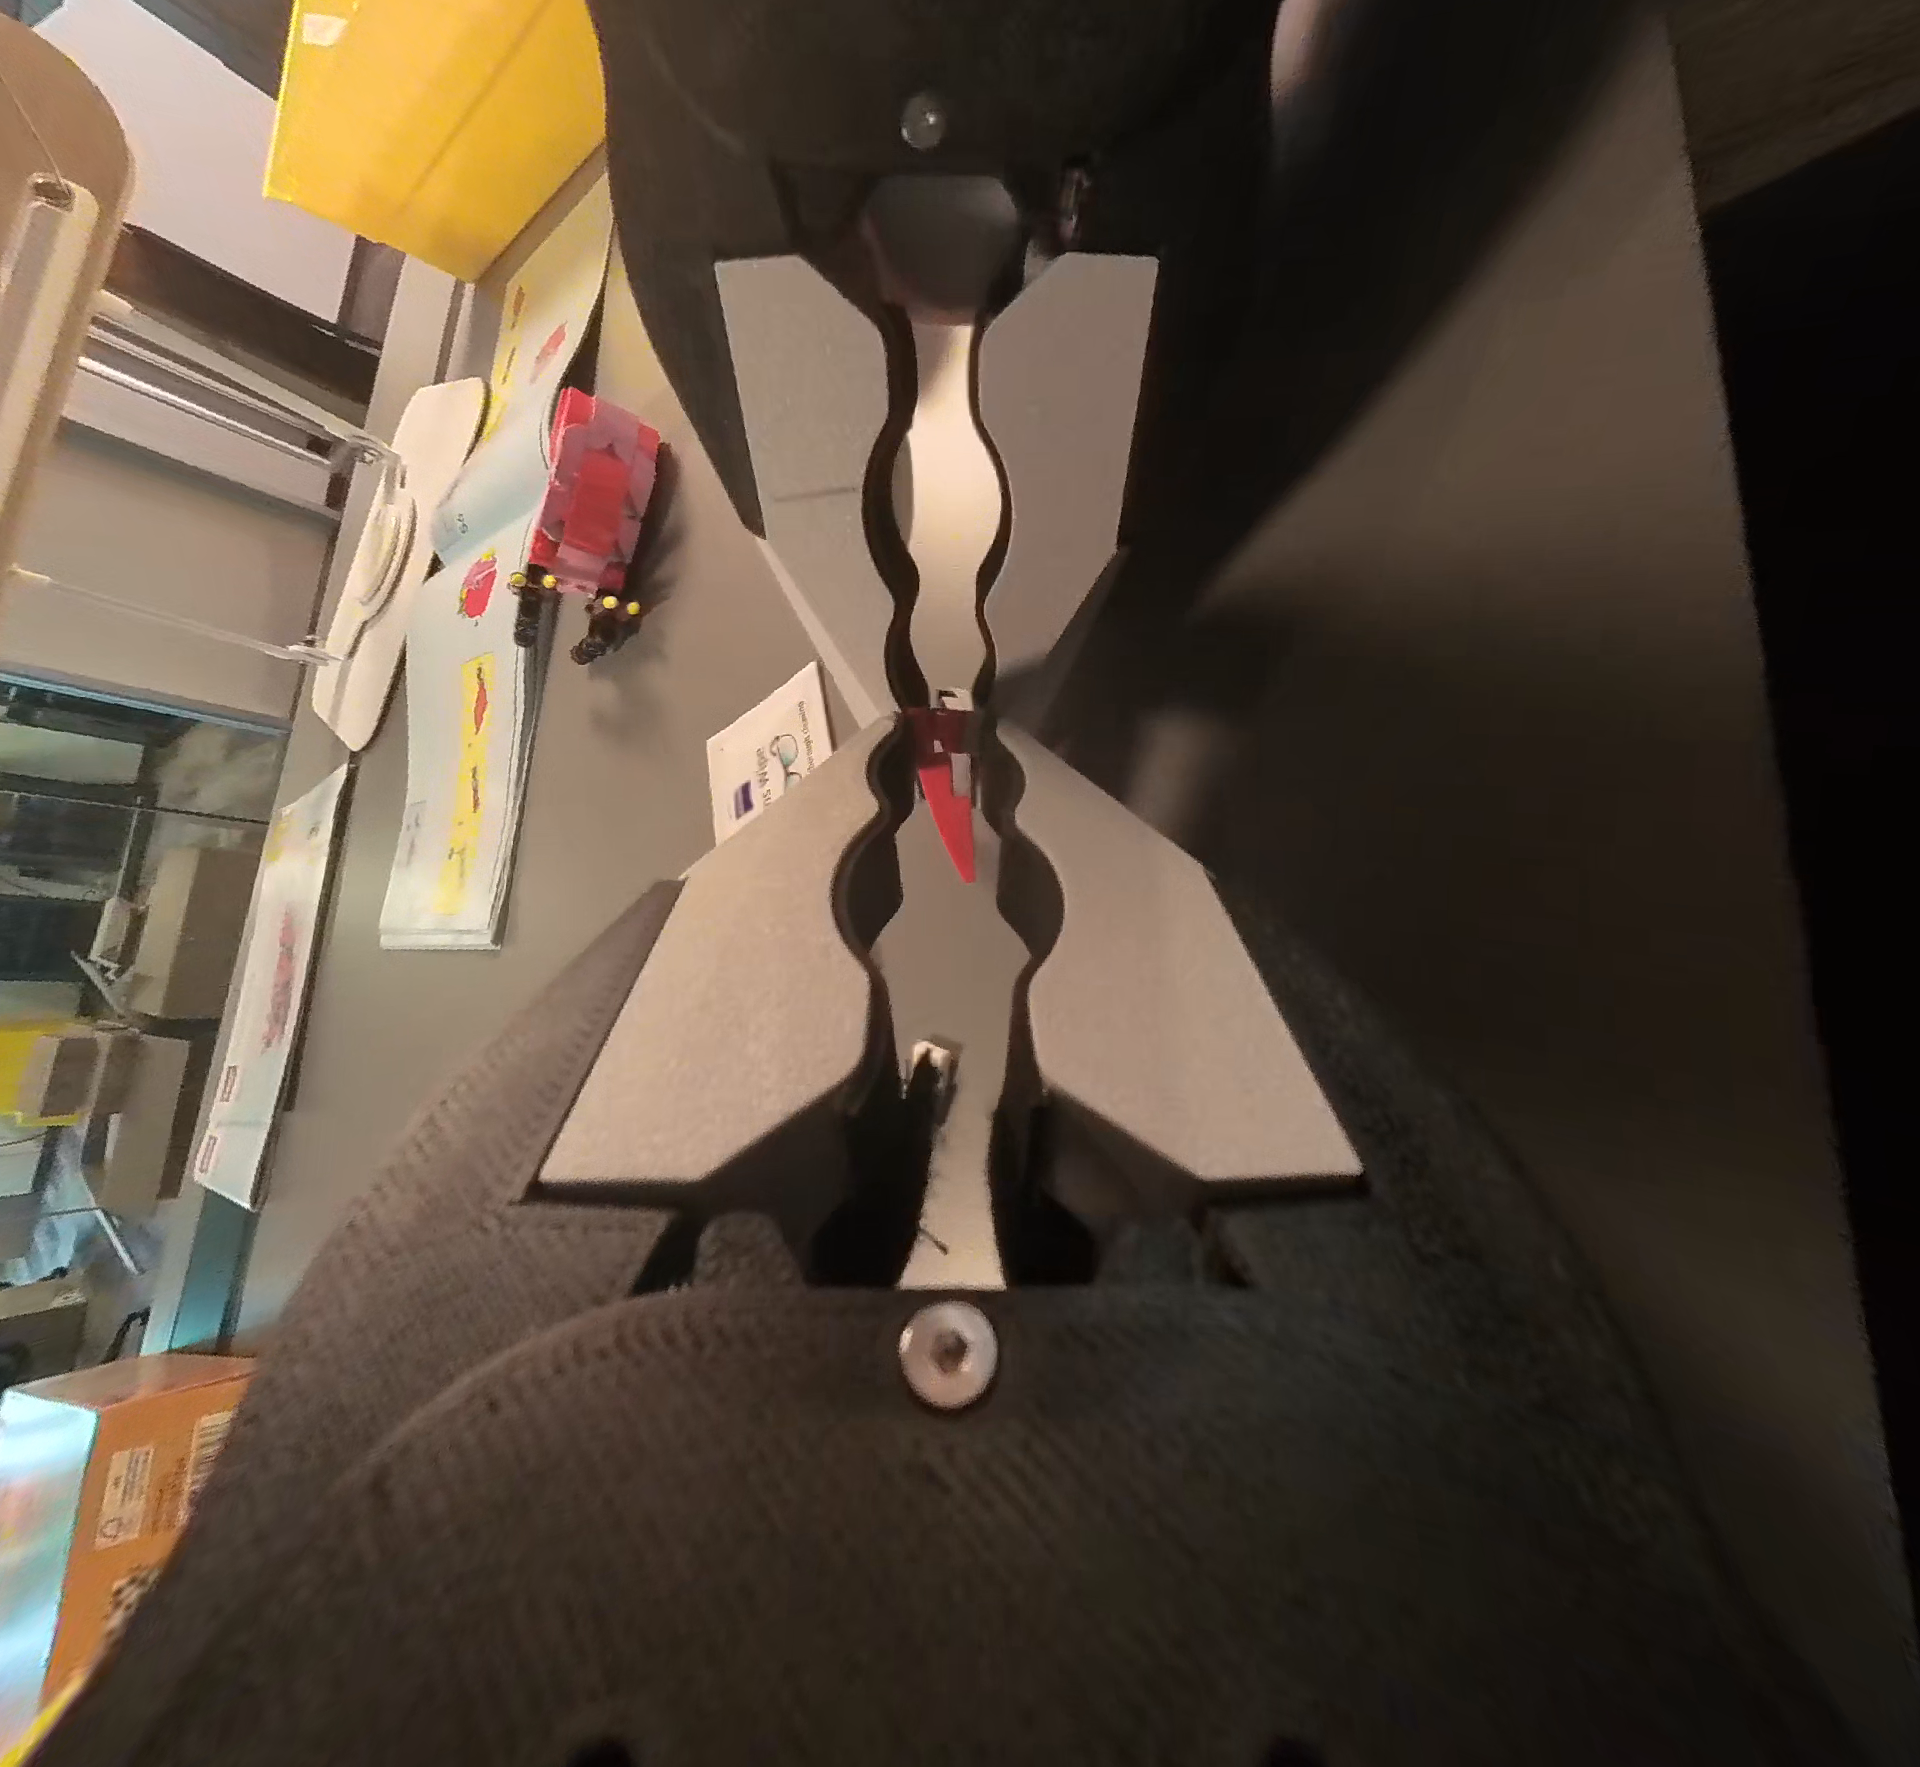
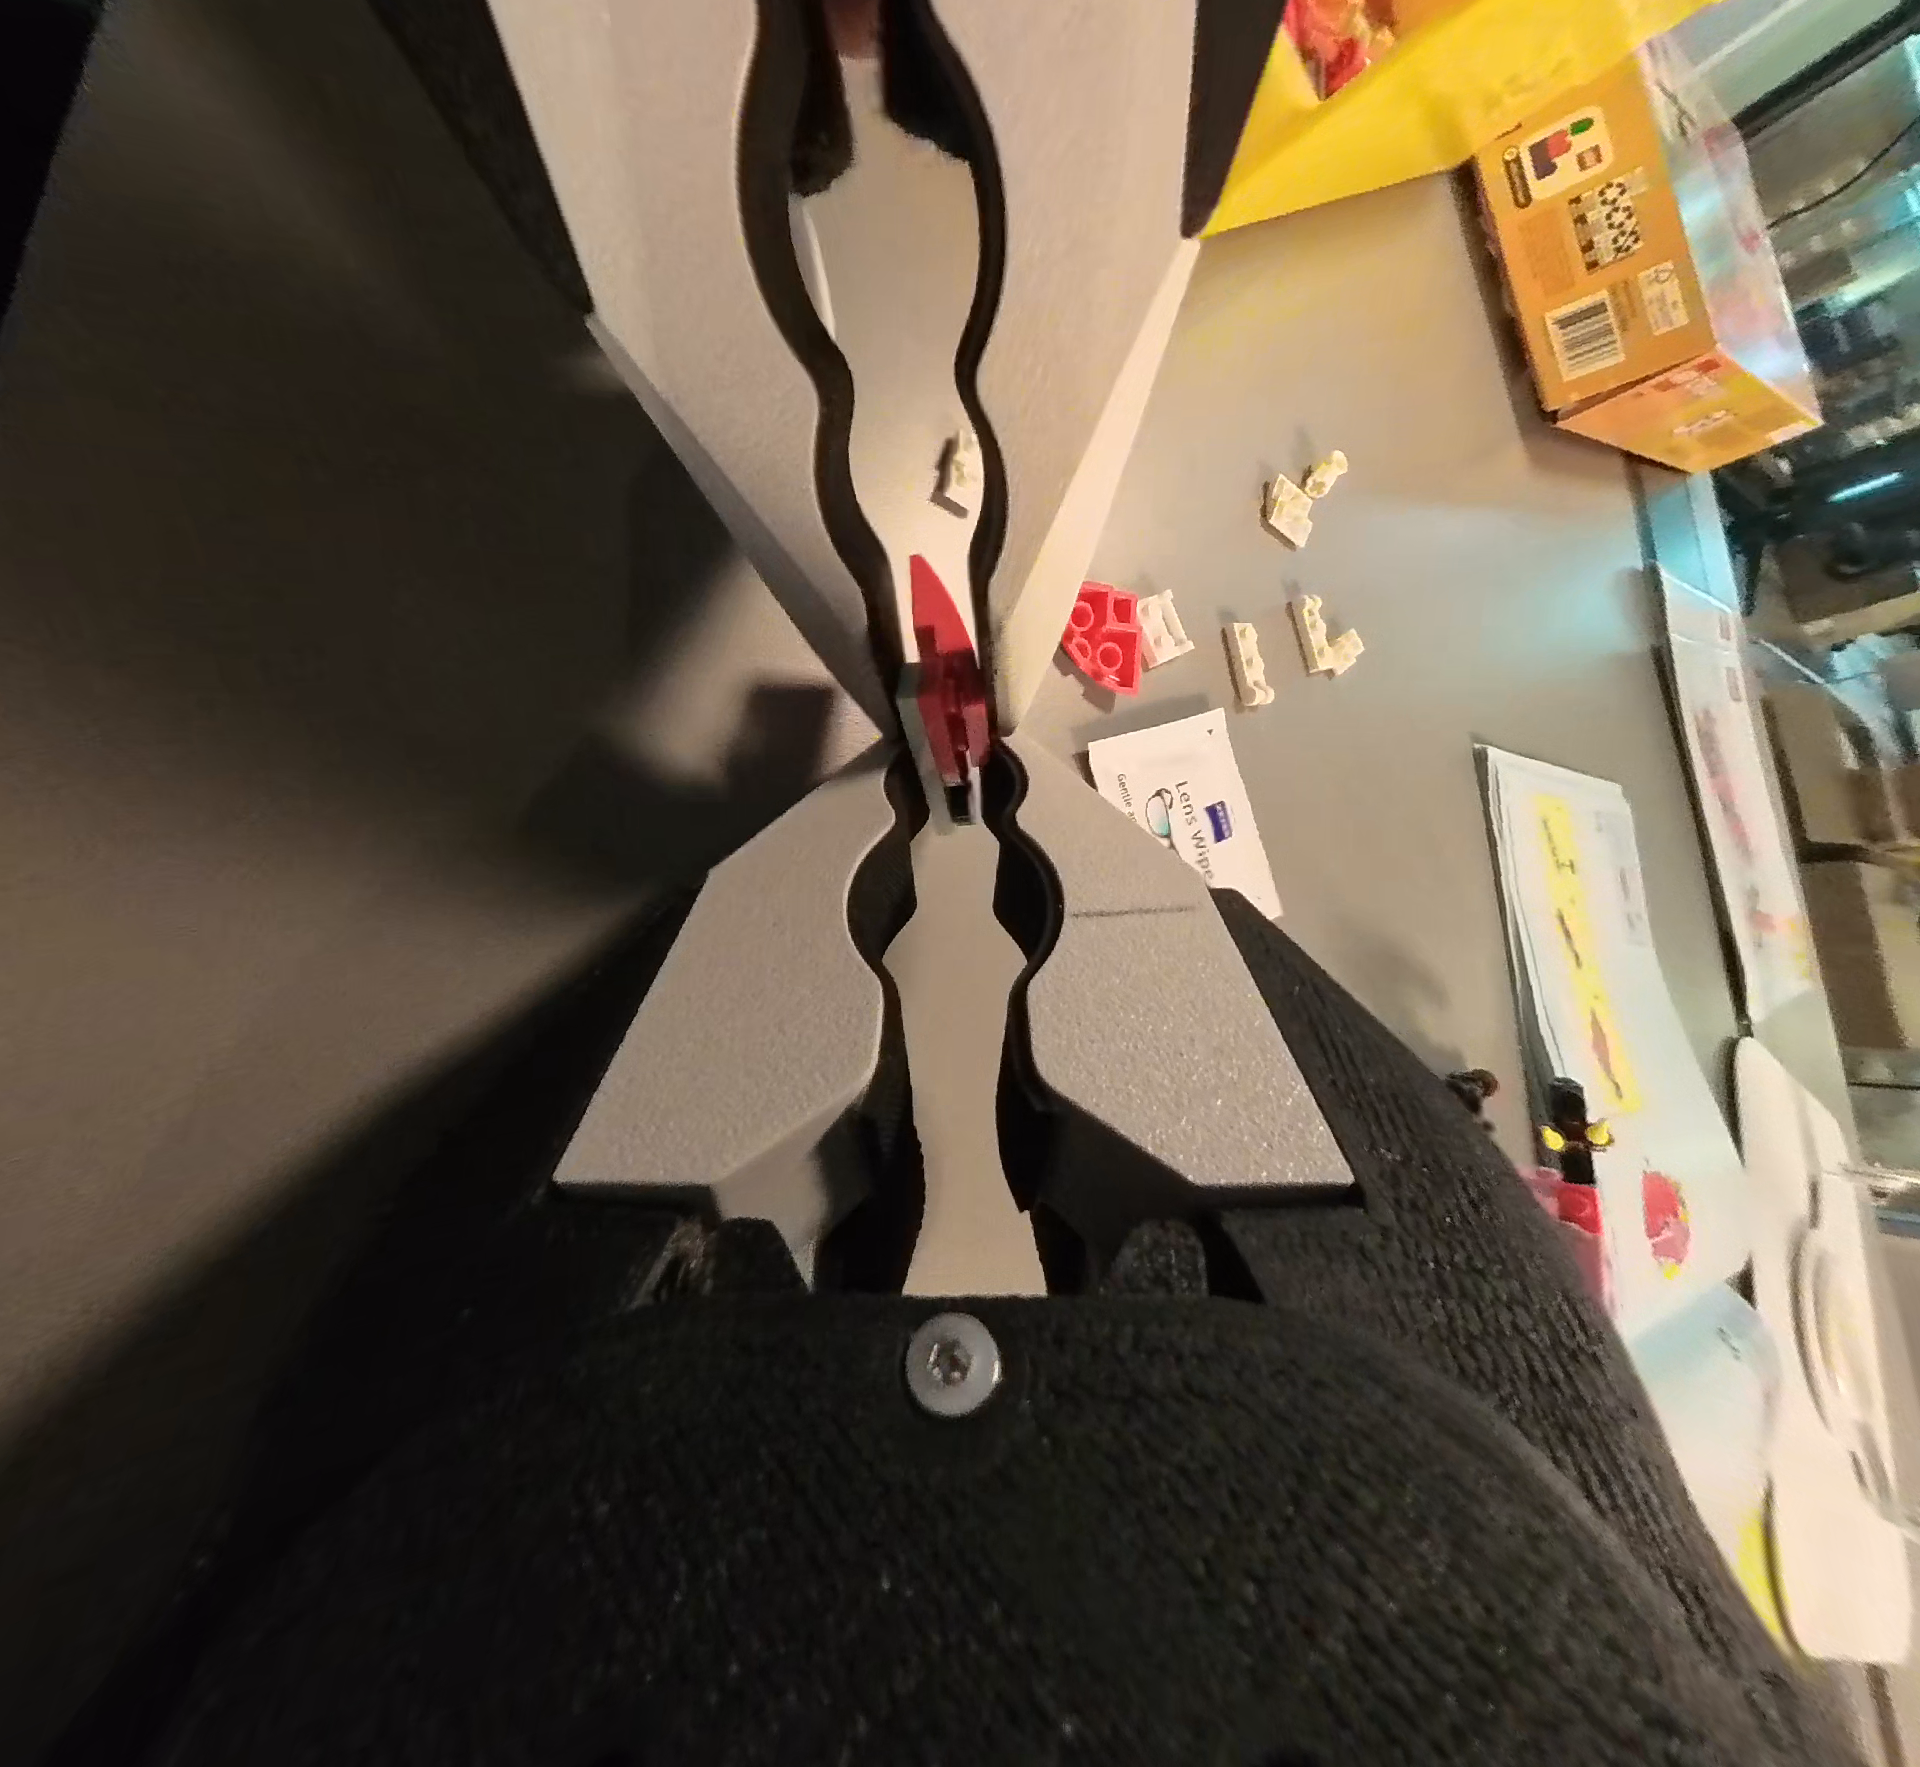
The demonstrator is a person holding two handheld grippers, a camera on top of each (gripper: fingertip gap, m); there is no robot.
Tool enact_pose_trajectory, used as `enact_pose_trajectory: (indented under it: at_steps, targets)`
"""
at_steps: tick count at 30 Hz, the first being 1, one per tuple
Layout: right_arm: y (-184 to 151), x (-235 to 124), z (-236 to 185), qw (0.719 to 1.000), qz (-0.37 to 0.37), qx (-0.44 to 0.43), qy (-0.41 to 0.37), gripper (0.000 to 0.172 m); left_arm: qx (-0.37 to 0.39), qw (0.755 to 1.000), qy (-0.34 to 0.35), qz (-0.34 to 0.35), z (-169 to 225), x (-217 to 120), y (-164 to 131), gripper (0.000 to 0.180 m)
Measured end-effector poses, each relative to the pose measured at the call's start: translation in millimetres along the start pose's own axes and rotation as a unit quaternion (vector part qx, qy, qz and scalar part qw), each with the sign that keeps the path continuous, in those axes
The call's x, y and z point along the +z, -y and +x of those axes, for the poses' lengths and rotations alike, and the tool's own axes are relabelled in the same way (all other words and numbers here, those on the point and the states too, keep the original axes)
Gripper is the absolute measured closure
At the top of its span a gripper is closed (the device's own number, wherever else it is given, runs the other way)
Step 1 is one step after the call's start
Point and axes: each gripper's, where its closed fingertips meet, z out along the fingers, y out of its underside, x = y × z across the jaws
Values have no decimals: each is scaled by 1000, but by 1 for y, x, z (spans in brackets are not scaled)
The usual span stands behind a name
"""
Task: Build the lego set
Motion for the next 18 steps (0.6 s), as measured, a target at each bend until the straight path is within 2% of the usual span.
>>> enact_pose_trajectory:
  at_steps: [7,13,18]
  targets:
    - [0,0,0,1000,6,18,7,164,14,1000,-17,-20,-1,1,0,171]
    - [3,-5,7,998,43,32,-19,161,-46,998,-28,14,-7,0,3,171]
    - [6,-12,3,997,69,16,-11,158,-84,995,-46,26,-4,1,-5,171]
